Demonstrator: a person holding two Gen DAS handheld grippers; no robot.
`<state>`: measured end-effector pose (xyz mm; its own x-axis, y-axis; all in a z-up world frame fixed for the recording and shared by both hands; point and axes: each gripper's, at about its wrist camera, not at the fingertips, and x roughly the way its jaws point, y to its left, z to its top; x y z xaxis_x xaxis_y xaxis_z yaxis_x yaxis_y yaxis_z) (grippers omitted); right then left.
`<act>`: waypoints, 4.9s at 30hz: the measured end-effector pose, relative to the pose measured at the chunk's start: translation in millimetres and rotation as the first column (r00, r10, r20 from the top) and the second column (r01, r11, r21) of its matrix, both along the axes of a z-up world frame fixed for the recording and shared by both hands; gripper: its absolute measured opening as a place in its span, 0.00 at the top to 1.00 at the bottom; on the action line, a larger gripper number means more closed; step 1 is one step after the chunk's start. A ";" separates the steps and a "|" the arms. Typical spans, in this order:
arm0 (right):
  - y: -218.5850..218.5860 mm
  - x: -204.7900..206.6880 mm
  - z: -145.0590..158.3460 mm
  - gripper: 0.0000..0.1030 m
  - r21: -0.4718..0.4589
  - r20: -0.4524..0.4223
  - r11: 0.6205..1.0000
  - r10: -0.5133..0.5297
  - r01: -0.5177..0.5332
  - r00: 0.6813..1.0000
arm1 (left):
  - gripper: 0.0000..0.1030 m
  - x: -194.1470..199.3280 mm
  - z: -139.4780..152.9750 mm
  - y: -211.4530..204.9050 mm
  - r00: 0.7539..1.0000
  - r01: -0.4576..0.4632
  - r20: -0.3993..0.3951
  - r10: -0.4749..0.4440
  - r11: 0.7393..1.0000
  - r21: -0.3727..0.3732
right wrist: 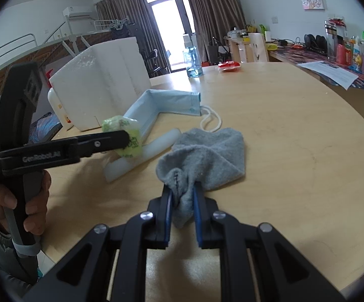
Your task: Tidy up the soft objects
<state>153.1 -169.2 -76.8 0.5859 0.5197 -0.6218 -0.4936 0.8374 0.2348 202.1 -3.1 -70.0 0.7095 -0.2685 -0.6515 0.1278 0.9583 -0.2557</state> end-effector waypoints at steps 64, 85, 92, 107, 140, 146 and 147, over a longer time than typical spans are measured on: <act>112.5 -73.1 94.3 0.82 -0.018 0.301 0.964 0.256 -0.264 0.918 | 0.35 -182.7 78.3 106.7 0.825 -0.489 0.387 0.412 0.863 0.123; 135.9 -75.3 88.5 0.82 -0.021 0.310 0.972 0.230 -0.235 0.922 | 0.35 -184.5 75.7 115.6 0.828 -0.498 0.378 0.413 0.852 0.160; 137.2 -70.6 92.7 0.82 -0.026 0.314 0.972 0.229 -0.233 0.921 | 0.35 -180.0 80.7 117.5 0.829 -0.493 0.384 0.408 0.856 0.156; 145.0 -42.3 125.7 0.82 -0.026 0.337 0.975 0.216 -0.221 0.916 | 0.35 -151.3 113.8 128.9 0.829 -0.478 0.403 0.388 0.866 0.148; 196.6 35.5 179.0 0.82 -0.072 0.378 0.970 0.242 -0.232 0.894 | 0.35 -69.0 155.5 168.3 0.818 -0.465 0.444 0.365 0.874 0.139; 211.1 51.1 175.6 0.82 -0.079 0.355 0.967 0.253 -0.240 0.900 | 0.35 -63.3 153.3 178.4 0.813 -0.480 0.443 0.377 0.865 0.145; 214.4 53.3 174.6 0.82 -0.083 0.351 0.966 0.257 -0.244 0.900 | 0.35 -62.9 152.2 181.5 0.812 -0.484 0.440 0.382 0.863 0.144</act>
<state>206.5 45.2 97.8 0.6248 0.6599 -0.4174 -0.7333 0.6795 -0.0234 139.2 178.4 82.2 0.9181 0.2545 -0.3039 -0.2770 0.9603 -0.0327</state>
